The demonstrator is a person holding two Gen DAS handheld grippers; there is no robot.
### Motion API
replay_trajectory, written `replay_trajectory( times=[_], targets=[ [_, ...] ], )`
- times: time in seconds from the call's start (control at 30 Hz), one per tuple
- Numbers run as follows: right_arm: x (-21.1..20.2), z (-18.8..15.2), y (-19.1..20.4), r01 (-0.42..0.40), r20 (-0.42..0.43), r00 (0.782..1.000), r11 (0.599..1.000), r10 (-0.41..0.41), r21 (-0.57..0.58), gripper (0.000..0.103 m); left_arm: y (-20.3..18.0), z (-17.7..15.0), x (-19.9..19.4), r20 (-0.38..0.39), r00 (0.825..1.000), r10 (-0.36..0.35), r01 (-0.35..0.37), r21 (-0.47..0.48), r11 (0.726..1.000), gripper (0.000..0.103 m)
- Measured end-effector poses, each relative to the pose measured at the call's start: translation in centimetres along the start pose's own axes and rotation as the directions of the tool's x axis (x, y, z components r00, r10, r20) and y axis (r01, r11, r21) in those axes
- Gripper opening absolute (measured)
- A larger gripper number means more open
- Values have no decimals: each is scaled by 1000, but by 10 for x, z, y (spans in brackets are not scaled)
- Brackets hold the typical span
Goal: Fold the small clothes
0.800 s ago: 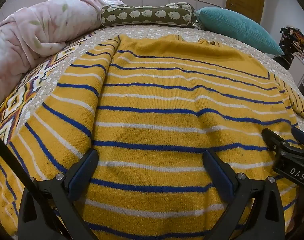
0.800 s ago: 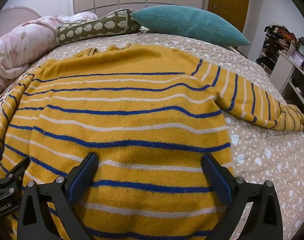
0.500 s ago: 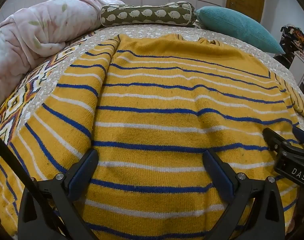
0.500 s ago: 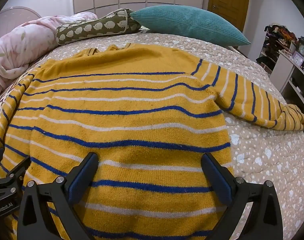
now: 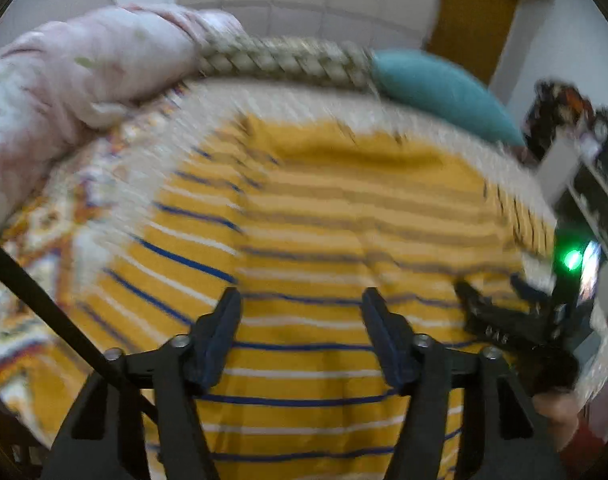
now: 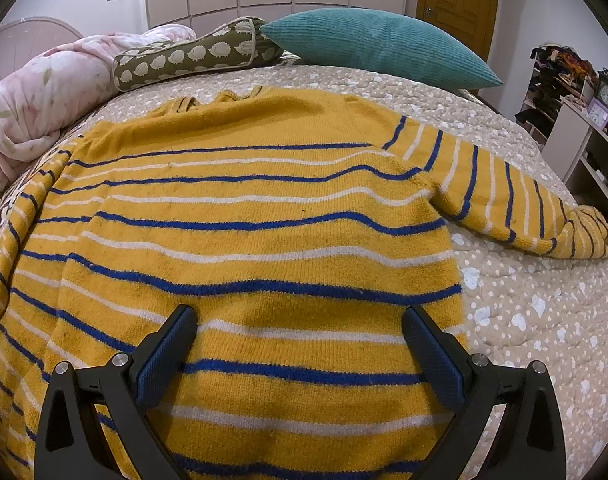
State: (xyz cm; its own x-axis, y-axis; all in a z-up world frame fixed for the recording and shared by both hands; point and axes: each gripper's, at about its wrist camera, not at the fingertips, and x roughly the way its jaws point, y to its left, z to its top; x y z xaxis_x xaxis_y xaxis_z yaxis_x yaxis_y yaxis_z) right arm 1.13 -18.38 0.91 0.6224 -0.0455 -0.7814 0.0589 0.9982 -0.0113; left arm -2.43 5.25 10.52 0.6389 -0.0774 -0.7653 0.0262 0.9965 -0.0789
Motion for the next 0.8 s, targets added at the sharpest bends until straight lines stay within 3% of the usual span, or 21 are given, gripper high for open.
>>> replay_trajectory(
  times=[0.07,0.1,0.13,0.17,0.27,0.33,0.37,0.43,0.5,0.53,0.57,0.6,0.67,0.7,0.73,0.8],
  targets=[
    [0,0,1,-3,0,1000,1000,3,2,103,33,4,-14,46,997,59,-58,-20,998,91],
    [0,0,1,-2,-1,1000,1000,2,2,103,47,4,-18,73,990,121,-120,-12,993,92],
    [0,0,1,0,-1,1000,1000,0,1,103,70,5,-13,43,981,187,-187,-16,982,92],
    [0,0,1,2,-1,1000,1000,-2,-1,103,90,4,-4,-24,979,203,-204,-29,979,92],
    [0,0,2,9,-3,1000,1000,-9,-5,103,135,-7,23,-192,966,175,-190,-62,980,89],
    [0,0,3,12,-5,1000,1000,-12,-6,103,143,-20,31,-262,962,76,-106,-104,989,53],
    [0,0,3,14,-6,1000,1000,-14,-7,103,140,-19,33,-345,936,71,-110,-95,989,27],
    [0,0,4,18,-8,1000,1000,-18,-10,103,141,-20,25,-311,946,90,-125,-94,988,13],
    [1,1,5,24,-9,1000,1000,-24,-13,103,147,-16,22,-294,952,79,-117,-113,987,10],
    [1,1,5,26,-9,1000,1000,-26,-14,103,153,-13,18,-269,958,102,-141,-127,982,3],
    [1,1,5,27,-10,1000,1000,-27,-14,103,163,-10,18,-225,962,155,-187,-127,974,3],
    [1,1,5,27,-10,1000,1000,-27,-14,103,176,-4,18,-191,955,229,-253,-117,960,3],
    [1,1,5,27,-10,1000,1000,-28,-14,103,193,14,16,-145,910,388,-404,-102,909,3],
    [1,1,5,27,-10,1000,1000,-27,-14,103,201,22,15,-138,896,422,-438,-115,892,3],
    [1,1,5,27,-10,1000,1000,-27,-14,103,210,27,13,-132,891,433,-450,-139,882,4],
    [1,1,5,27,-10,1000,1000,-27,-14,103,218,34,4,-130,910,395,-414,-196,889,6]
  ],
)
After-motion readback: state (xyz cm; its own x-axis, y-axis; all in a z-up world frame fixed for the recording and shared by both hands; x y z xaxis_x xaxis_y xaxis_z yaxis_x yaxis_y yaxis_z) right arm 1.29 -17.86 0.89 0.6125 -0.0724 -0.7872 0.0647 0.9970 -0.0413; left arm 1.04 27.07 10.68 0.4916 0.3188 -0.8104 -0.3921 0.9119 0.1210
